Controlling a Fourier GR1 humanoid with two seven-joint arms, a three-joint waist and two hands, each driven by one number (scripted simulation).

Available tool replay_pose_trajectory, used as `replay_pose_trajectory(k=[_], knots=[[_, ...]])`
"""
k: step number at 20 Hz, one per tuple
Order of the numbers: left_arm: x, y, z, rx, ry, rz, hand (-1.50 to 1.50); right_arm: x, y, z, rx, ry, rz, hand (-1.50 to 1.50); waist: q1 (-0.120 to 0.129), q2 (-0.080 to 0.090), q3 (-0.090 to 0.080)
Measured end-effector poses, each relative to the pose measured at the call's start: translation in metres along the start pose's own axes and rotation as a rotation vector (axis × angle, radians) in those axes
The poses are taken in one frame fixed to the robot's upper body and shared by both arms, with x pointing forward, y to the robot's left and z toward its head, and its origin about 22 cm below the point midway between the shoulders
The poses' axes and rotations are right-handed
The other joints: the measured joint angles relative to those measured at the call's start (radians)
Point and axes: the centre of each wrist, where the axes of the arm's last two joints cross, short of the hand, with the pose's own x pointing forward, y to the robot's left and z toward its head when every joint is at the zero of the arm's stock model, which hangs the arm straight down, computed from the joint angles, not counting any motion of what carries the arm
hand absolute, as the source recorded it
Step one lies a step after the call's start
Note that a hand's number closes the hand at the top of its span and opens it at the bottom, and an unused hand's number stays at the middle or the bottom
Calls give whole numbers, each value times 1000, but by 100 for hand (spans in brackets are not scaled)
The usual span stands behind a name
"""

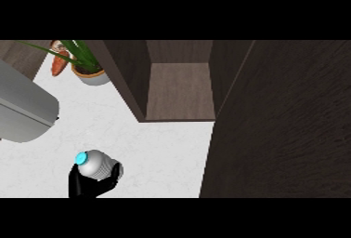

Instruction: Pick up the bottled water, place it into the cabinet and close the cabinet

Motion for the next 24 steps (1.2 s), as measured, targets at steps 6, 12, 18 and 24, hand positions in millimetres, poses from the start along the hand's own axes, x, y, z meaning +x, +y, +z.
replay_pose_trajectory(k=[6,12,18,24], knots=[[1,-20,1,-161,2,35,150,2,-1,-2,-5,9,5,-150,7,0,0],[23,-29,-6,-230,-8,34,150,2,1,2,-8,11,-9,-150,10,-1,1],[49,-58,-6,-270,14,84,150,2,7,1,-3,21,-34,-150,11,-1,1],[73,-90,-7,-296,9,100,150,1,4,2,-8,15,-13,-150,9,-1,1]])
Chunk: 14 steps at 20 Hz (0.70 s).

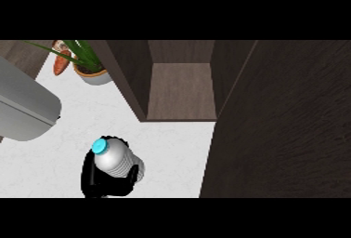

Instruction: Pick up the bottled water, place it into the cabinet and close the cabinet

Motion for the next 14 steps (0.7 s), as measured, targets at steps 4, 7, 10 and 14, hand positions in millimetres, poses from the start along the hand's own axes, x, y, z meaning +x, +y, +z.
replay_pose_trajectory(k=[4,7,10,14], knots=[[13,-22,-9,-25,-18,-20,150,1,-3,-2,-2,-5,16,-150,0,1,0],[19,-38,-17,-38,-38,-23,150,0,-6,-1,-10,-12,22,-150,-1,1,0],[29,-56,-25,-51,-41,-31,150,0,-3,-2,-10,-13,4,-150,-1,1,0],[42,-86,-38,-51,-38,-44,150,2,0,-1,-1,4,-8,-150,-5,1,0]])
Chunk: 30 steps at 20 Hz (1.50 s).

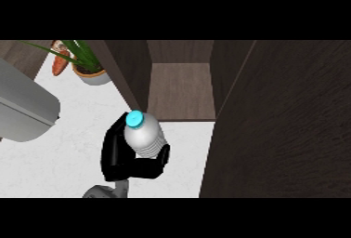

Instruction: Pick up the bottled water, place it into the cabinet and close the cabinet

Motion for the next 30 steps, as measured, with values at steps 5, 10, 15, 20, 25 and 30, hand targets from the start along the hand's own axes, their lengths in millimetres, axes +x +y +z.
replay_pose_trajectory(k=[5,10,15,20,25,30], knots=[[11,-22,-26,-9,-13,-24,150,-2,1,2,-1,-4,-2,-150,-3,1,0],[9,-35,-57,18,-46,-73,150,-2,0,2,7,-9,2,-150,-6,2,0],[13,-46,-83,33,-44,-127,150,-2,0,4,-7,-7,1,-150,-6,2,0],[15,-55,-112,39,-26,-183,150,-4,-3,5,-10,-15,16,-150,-7,3,0],[6,-57,-138,65,-20,-265,150,-5,-5,6,-10,-26,20,-150,-14,5,0],[0,-59,-158,93,-17,-326,150,-4,-5,5,-7,-25,17,-150,-18,5,0]])
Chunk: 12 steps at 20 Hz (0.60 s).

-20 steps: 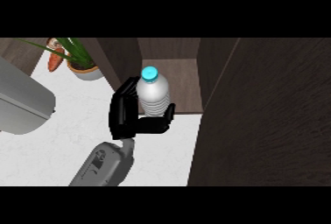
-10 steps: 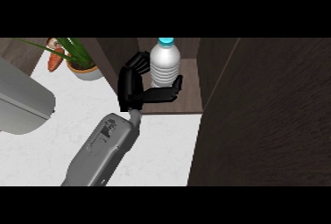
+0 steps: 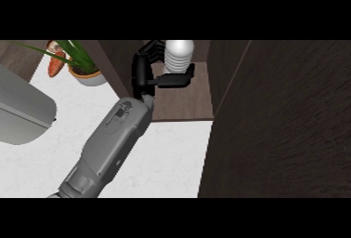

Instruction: Pick up the bottled water, place it into the cabinet and close the cabinet

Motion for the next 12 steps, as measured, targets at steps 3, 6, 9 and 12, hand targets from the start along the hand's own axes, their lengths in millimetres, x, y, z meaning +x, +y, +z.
replay_pose_trajectory(k=[3,6,9,12], knots=[[-6,-2,-5,17,2,-41,150,0,2,0,-2,1,-12,-150,-2,-1,0],[-13,-1,-12,38,8,-103,150,0,1,4,-1,5,-11,-150,-8,0,0],[-21,1,-17,57,29,-180,150,0,1,3,2,-1,-13,-150,-9,3,0],[-31,4,-17,90,48,-228,150,-2,1,5,4,-6,-14,-150,-18,5,0]])
